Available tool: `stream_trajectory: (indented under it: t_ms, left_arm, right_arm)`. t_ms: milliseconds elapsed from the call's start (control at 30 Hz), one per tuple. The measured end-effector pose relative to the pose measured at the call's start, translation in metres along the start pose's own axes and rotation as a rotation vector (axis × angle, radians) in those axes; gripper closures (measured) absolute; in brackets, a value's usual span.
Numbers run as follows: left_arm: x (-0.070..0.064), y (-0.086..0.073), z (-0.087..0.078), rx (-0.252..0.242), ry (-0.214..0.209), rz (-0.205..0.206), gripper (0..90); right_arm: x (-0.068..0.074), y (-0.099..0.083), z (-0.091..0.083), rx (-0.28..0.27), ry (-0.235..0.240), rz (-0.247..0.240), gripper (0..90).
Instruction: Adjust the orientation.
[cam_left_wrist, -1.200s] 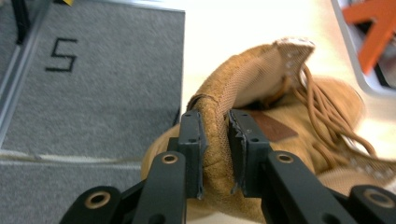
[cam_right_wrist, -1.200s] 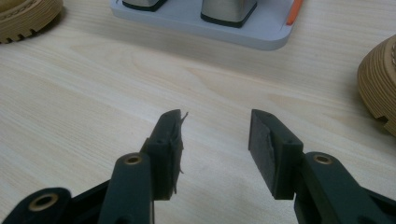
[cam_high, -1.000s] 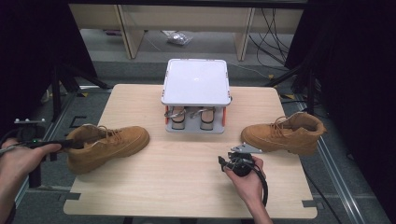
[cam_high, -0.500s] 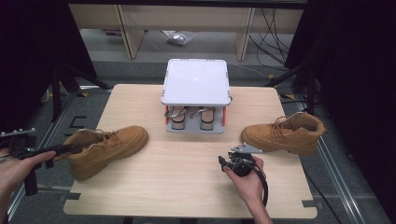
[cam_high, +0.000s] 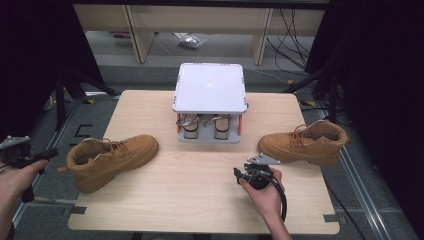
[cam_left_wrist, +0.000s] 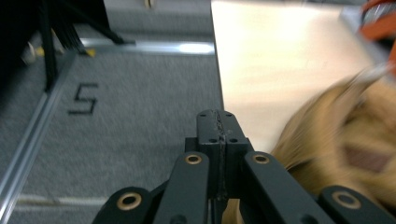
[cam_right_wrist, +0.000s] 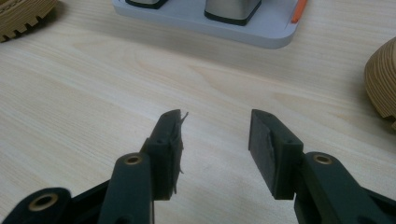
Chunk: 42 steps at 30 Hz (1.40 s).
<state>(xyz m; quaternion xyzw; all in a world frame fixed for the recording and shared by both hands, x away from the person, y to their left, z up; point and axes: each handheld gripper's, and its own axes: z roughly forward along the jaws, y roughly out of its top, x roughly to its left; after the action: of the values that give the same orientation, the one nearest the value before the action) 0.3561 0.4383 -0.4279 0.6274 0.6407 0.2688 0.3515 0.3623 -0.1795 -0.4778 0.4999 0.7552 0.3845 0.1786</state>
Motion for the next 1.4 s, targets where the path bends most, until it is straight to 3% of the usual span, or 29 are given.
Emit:
stream_trajectory:
  t_ms: [200, 233, 300, 400, 433, 467, 533, 567, 633, 733, 800, 833, 867, 900, 933, 1000, 1067, 1100, 1167, 1233, 1300, 1400]
  left_arm:
    - [-0.003, -0.015, 0.021, 0.026, -0.006, 0.044, 90.0]
    - [-0.002, -0.016, 0.022, 0.036, -0.014, 0.051, 90.0]
    - [-0.003, -0.017, 0.024, 0.051, -0.003, 0.053, 90.0]
    - [-0.003, -0.022, 0.026, 0.065, -0.041, 0.038, 90.0]
    - [-0.004, -0.022, 0.026, 0.091, -0.047, 0.036, 90.0]
    - [-0.005, -0.024, 0.028, 0.073, -0.072, 0.016, 90.0]
    - [-0.005, -0.027, 0.028, 0.114, -0.103, 0.051, 90.0]
    - [-0.007, -0.028, 0.028, 0.118, -0.118, 0.045, 90.0]
    - [-0.01, -0.03, 0.028, 0.105, -0.11, 0.04, 90.0]
    - [-0.012, -0.029, 0.024, 0.138, -0.112, 0.03, 90.0]
    - [-0.017, -0.031, 0.021, 0.152, -0.105, -0.007, 90.0]
    - [-0.018, -0.031, 0.02, 0.163, -0.108, -0.003, 90.0]
    - [-0.022, -0.033, 0.017, 0.175, -0.122, -0.004, 90.0]
    - [-0.026, -0.034, 0.016, 0.176, -0.146, -0.02, 90.0]
    - [-0.03, -0.035, 0.015, 0.178, -0.161, -0.023, 90.0]
    - [-0.044, -0.036, 0.01, 0.224, -0.18, 0.011, 90.0]
    - [-0.056, -0.04, 0.007, 0.223, -0.229, -0.004, 90.0]
    - [-0.062, -0.042, 0.006, 0.252, -0.251, 0.011, 90.0]
    - [-0.074, -0.045, 0.003, 0.261, -0.252, 0.049, 90.0]
    - [-0.081, -0.046, 0.002, 0.255, -0.267, 0.056, 90.0]
    - [-0.085, -0.046, 0.003, 0.246, -0.242, 0.067, 90.0]
    - [-0.086, -0.045, 0.003, 0.257, -0.247, 0.064, 90.0]
  right_arm:
    - [0.001, -0.001, 0.0, 0.007, 0.0, 0.005, 55.1]
    - [0.0, -0.001, 0.001, 0.004, -0.001, -0.014, 55.1]
    - [0.001, -0.001, 0.001, 0.011, -0.001, 0.0, 55.1]
    - [0.001, -0.002, 0.001, 0.009, -0.001, -0.001, 55.1]
    - [0.0, -0.002, 0.001, 0.012, 0.0, -0.004, 55.1]
    - [0.0, -0.002, 0.001, 0.013, 0.005, -0.002, 55.0]
    - [0.0, -0.002, 0.002, 0.015, 0.008, -0.001, 55.1]
    - [0.001, -0.002, 0.002, 0.014, 0.009, 0.004, 55.0]
    - [0.001, -0.002, 0.002, 0.012, 0.005, 0.002, 55.0]
    - [0.0, -0.001, 0.001, 0.017, -0.009, 0.004, 55.0]
    - [0.0, -0.001, 0.0, 0.017, -0.008, 0.002, 55.0]
    - [0.001, -0.001, 0.0, 0.016, -0.008, 0.003, 55.0]
    - [-0.001, -0.001, 0.001, 0.013, -0.011, -0.016, 55.0]
    - [0.001, -0.001, 0.002, 0.015, 0.006, 0.01, 55.0]
    - [0.0, -0.001, 0.002, 0.019, 0.005, 0.0, 55.0]
    - [0.001, -0.001, 0.004, 0.015, 0.001, 0.001, 55.0]
    - [0.003, -0.001, 0.001, 0.024, -0.007, 0.006, 55.0]
    - [0.002, -0.001, 0.002, 0.014, 0.004, -0.005, 55.0]
    - [0.001, -0.001, 0.002, 0.003, 0.015, -0.012, 55.0]
    - [0.001, -0.001, 0.002, 0.005, 0.014, -0.01, 55.0]
    - [0.003, -0.001, 0.002, 0.014, 0.006, 0.008, 55.0]
    - [0.003, -0.001, 0.001, 0.017, 0.008, 0.011, 55.0]
